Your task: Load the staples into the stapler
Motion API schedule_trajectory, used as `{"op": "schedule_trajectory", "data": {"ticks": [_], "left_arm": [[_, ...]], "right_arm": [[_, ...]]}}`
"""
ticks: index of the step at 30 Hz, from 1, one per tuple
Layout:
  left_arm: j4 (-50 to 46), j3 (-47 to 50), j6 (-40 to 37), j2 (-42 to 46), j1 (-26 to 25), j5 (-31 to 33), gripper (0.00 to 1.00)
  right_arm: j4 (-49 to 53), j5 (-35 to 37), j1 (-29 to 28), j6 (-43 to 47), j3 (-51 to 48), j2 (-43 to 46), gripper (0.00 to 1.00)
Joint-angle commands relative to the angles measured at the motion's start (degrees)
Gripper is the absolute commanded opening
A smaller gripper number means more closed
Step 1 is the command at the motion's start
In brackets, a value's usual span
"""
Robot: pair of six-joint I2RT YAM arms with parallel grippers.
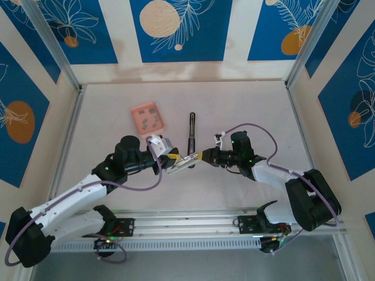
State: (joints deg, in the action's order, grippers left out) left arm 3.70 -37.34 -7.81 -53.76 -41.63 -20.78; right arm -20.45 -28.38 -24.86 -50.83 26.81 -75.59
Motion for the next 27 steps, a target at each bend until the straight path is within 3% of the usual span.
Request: {"op": "schedule_trajectory", "data": {"ticks": [1, 7, 16, 27], "left_arm": [[10.27, -5.76, 1.62, 3.98, -0.1, -2.36, 0.0], [10.79, -6.67, 2.37, 4.73, -0.12, -2.25, 0.0], [11.37, -8.25, 2.48, 4.1, -0.04, -2.81, 0.0], [10.44, -9.15, 2.11, 4.01, -0.07, -1.76, 0.0]], "right_arm": [[1.92, 4.4, 0.23, 0.19, -2.26, -1.95, 0.11], [0.8, 4.94, 0.24, 0.1, -3.5, -3.56, 0.13], [-1.61, 5.18, -1.08, -0.2, -4.14, -3.13, 0.25], [6.08, 11.66, -3.71, 9.68, -2.68, 9.34, 0.39]]}}
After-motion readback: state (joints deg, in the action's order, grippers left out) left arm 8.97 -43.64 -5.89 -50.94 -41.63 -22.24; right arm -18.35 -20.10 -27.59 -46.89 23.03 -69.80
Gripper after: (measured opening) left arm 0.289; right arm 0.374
